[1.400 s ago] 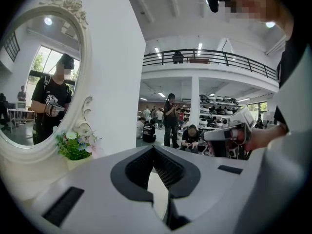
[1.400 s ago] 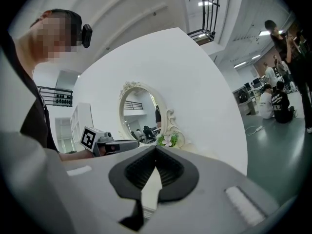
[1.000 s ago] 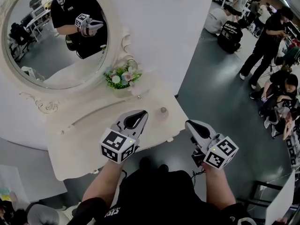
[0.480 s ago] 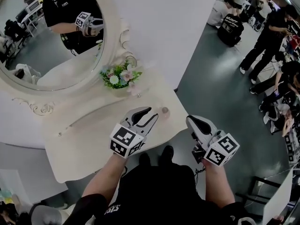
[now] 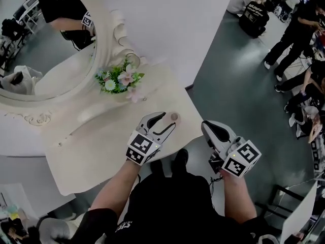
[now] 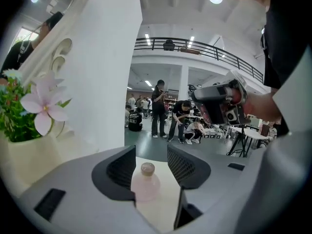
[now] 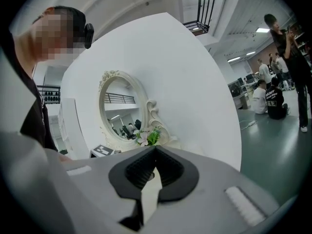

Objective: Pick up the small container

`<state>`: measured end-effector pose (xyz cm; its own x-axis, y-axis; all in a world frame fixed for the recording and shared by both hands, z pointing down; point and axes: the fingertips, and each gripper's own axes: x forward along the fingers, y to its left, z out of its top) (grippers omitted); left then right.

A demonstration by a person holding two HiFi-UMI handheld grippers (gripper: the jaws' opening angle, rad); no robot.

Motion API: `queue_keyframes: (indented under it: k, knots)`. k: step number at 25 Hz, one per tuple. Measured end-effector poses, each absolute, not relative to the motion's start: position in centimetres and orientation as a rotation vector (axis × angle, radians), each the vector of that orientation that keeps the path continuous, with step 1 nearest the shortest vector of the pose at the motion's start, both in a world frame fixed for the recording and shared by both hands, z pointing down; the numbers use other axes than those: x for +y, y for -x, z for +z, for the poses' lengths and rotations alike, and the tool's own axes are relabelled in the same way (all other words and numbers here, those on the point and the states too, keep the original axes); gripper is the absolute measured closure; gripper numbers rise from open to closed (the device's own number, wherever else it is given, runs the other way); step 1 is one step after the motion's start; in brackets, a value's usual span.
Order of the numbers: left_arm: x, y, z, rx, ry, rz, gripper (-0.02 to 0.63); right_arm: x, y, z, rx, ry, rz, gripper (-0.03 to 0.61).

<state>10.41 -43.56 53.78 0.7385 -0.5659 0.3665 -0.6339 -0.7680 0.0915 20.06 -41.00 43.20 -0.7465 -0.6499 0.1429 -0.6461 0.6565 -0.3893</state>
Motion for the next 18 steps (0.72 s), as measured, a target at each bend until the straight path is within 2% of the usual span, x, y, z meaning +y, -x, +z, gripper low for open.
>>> queue_keyframes:
  k: [5,18]
  knots:
    - [-44.8,-11.9,56.7,-0.967,-2.726,0.509,0.4,-41.0,-20.3,44.5,2.871,1.099,-0.706,0.568]
    - [-46.1,-14.1,62.9,-0.981,-2.695,0.638,0.397,-40.2,-22.4,46.6,2.872,1.134,-0.777,0.568]
